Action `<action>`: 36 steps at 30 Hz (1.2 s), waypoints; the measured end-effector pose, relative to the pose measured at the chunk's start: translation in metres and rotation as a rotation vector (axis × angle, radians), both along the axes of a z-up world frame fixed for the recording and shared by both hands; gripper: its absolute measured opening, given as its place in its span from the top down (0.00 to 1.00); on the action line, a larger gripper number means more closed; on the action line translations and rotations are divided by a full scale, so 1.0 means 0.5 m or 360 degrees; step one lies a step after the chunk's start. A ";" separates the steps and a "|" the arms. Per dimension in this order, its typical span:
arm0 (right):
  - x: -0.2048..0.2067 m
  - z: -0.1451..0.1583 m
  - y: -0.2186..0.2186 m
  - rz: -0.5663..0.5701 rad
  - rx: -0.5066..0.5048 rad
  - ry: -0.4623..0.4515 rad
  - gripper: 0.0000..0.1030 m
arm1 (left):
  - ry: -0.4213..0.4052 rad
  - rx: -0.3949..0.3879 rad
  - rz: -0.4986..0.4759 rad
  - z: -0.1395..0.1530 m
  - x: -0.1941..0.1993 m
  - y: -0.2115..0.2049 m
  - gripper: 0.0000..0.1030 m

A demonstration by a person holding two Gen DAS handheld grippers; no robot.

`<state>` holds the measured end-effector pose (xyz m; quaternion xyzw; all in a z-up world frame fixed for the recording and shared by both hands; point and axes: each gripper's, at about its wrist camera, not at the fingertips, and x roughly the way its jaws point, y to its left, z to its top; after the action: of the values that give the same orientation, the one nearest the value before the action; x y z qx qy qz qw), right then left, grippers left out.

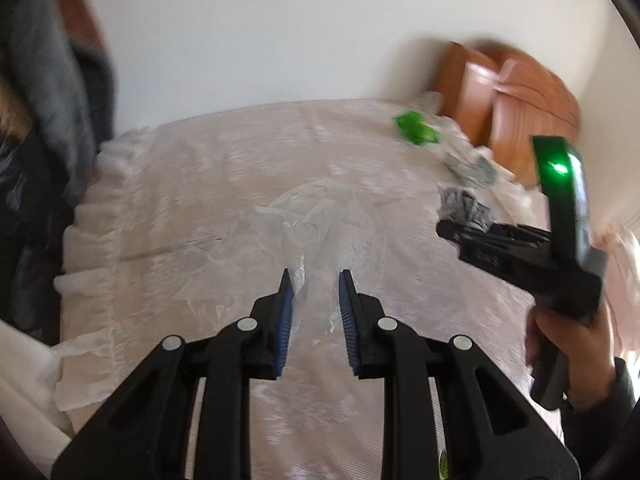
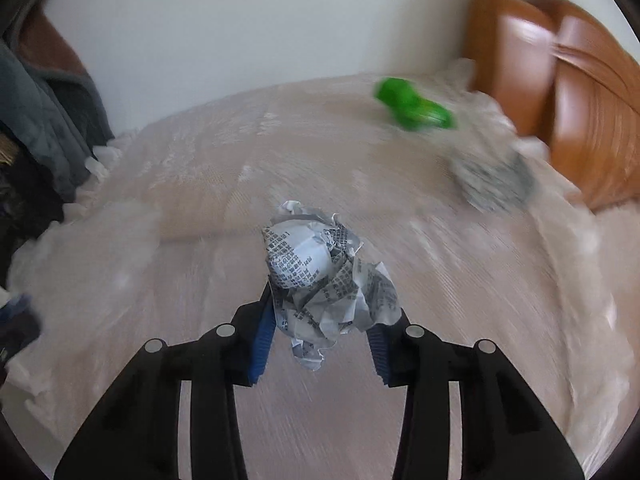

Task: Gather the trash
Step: 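Lower both items into the green basket and open both tools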

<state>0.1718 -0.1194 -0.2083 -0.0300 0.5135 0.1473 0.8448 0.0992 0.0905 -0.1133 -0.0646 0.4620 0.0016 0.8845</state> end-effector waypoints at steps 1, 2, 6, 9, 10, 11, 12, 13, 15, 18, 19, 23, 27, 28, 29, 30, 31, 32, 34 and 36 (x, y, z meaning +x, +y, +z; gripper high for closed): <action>-0.028 0.012 -0.031 -0.0041 0.0010 -0.0003 0.60 | -0.0007 -0.0001 -0.0064 0.004 -0.003 -0.027 0.78; -0.061 0.025 -0.065 -0.0088 0.0021 -0.0004 0.60 | -0.0005 -0.0002 -0.0117 0.006 -0.006 -0.051 0.78; -0.169 0.059 -0.176 -0.0272 0.0059 0.0007 0.59 | 0.0001 -0.0037 -0.0328 0.014 -0.021 -0.154 0.78; -0.263 0.082 -0.261 -0.0438 0.0049 0.0011 0.59 | -0.0009 -0.0053 -0.0525 0.023 -0.043 -0.250 0.78; -0.281 0.088 -0.280 -0.0480 0.0051 0.0011 0.59 | -0.0010 -0.0056 -0.0581 0.025 -0.050 -0.277 0.78; -0.317 0.097 -0.311 -0.0550 0.0055 0.0012 0.59 | -0.0011 -0.0061 -0.0654 0.028 -0.061 -0.312 0.78; -0.338 0.102 -0.329 -0.0592 0.0052 0.0010 0.59 | -0.0011 -0.0068 -0.0717 0.030 -0.070 -0.341 0.78; -0.369 0.108 -0.353 -0.0651 0.0042 0.0006 0.59 | -0.0011 -0.0076 -0.0795 0.032 -0.083 -0.377 0.78; -0.413 0.111 -0.387 -0.0741 0.0037 0.0005 0.58 | -0.0012 -0.0079 -0.0905 0.034 -0.105 -0.427 0.78; -0.475 0.114 -0.435 -0.0881 0.0035 0.0005 0.57 | -0.0018 -0.0076 -0.1063 0.036 -0.137 -0.496 0.78; -0.493 0.114 -0.449 -0.0927 0.0036 0.0006 0.57 | -0.0019 -0.0075 -0.1111 0.036 -0.148 -0.517 0.78; -0.549 0.115 -0.493 -0.1059 0.0059 0.0003 0.57 | -0.0012 -0.0072 -0.1235 0.038 -0.179 -0.571 0.78; -0.578 0.115 -0.517 -0.1120 0.0056 -0.0003 0.57 | -0.0015 -0.0068 -0.1320 0.039 -0.200 -0.610 0.78; -0.584 0.115 -0.522 -0.1130 0.0058 -0.0005 0.57 | -0.0014 -0.0065 -0.1336 0.039 -0.205 -0.618 0.78; -0.589 0.116 -0.525 -0.1140 0.0058 -0.0008 0.57 | -0.0013 -0.0064 -0.1347 0.038 -0.207 -0.625 0.78; -0.590 0.115 -0.522 -0.1145 0.0056 -0.0008 0.57 | -0.0011 -0.0061 -0.1361 0.038 -0.213 -0.634 0.78; -0.592 0.114 -0.526 -0.1150 0.0058 -0.0008 0.57 | -0.0010 -0.0059 -0.1368 0.037 -0.217 -0.636 0.78; -0.595 0.113 -0.529 -0.1157 0.0060 -0.0009 0.57 | -0.0008 -0.0053 -0.1378 0.036 -0.221 -0.640 0.78; -0.606 0.116 -0.537 -0.1166 0.0062 -0.0013 0.57 | -0.0001 -0.0049 -0.1390 0.033 -0.224 -0.648 0.78; -0.613 0.117 -0.542 -0.1179 0.0067 -0.0014 0.57 | 0.0004 -0.0044 -0.1409 0.033 -0.229 -0.655 0.78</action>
<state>-0.1345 -0.3905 -0.1498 0.1747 0.4827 -0.1582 0.8435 -0.0150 -0.2372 -0.0970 0.1277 0.4463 -0.3837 0.7983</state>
